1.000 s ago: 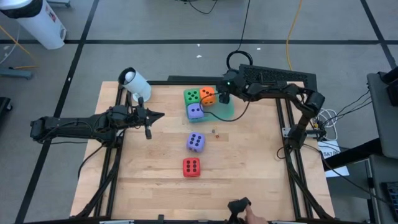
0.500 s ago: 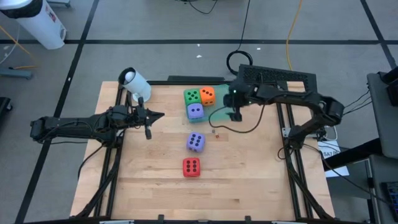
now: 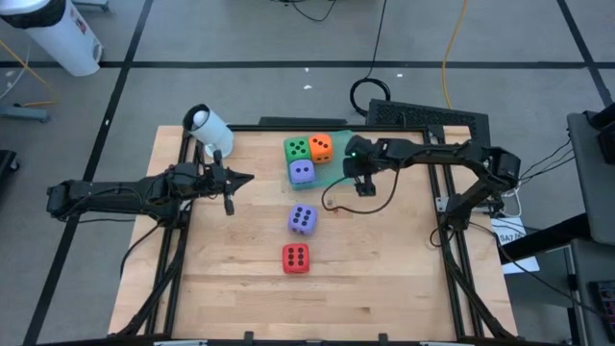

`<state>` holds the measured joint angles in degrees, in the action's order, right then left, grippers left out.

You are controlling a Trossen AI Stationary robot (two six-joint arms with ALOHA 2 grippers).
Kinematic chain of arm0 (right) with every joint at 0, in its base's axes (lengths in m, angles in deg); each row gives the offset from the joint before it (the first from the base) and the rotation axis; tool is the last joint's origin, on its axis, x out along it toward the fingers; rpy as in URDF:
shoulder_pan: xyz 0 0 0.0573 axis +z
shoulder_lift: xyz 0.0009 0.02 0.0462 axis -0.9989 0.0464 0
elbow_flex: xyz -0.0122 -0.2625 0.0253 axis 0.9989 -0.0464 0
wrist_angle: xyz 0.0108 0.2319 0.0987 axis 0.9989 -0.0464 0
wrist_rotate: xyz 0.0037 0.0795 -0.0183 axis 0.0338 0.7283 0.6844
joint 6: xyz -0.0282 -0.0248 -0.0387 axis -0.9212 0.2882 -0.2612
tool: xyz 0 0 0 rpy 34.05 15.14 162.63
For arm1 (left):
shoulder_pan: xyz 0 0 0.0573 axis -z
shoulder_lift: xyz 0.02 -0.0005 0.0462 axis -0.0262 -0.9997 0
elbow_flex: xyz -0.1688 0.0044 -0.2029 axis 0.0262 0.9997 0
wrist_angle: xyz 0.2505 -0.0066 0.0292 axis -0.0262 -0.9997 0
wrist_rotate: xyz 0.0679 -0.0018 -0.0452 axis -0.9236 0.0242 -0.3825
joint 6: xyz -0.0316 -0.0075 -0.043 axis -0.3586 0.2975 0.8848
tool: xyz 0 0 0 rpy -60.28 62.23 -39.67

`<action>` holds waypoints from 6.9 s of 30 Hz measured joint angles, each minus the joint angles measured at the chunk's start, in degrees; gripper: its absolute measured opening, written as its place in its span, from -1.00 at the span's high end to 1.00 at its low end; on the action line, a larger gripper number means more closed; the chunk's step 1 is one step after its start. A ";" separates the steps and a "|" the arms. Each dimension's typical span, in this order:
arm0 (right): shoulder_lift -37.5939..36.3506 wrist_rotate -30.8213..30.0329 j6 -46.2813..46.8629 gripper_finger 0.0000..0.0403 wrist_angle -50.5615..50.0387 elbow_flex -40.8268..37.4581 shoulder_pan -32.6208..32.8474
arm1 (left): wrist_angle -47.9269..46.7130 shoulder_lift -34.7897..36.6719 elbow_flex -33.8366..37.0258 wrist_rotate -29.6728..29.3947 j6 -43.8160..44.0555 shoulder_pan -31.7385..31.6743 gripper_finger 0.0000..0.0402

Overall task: Pick & Place Dice
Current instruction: Adjust the blue container, then put the large purple dice into the green container

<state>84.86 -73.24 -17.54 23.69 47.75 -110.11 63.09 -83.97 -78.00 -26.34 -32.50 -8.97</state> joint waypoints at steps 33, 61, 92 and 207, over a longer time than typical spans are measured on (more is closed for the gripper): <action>5.77 -0.15 13.16 0.79 1.92 -0.05 2.83 | 0.02 -0.01 0.00 0.00 0.77 0.00 0.96; 5.77 1.97 11.12 0.43 5.25 -0.07 4.84 | 0.02 -0.02 0.00 0.02 1.13 0.00 0.96; -15.29 17.73 22.81 0.16 54.69 -20.42 2.73 | -0.74 0.00 0.00 0.02 2.88 0.02 0.96; 25.86 41.71 -12.64 -0.96 13.32 21.09 12.33 | -1.57 -25.88 -6.73 11.06 -1.74 -2.67 0.96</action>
<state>110.72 -31.53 -30.18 37.01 68.84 -97.78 61.52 -109.85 -84.73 -15.28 -34.24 -11.63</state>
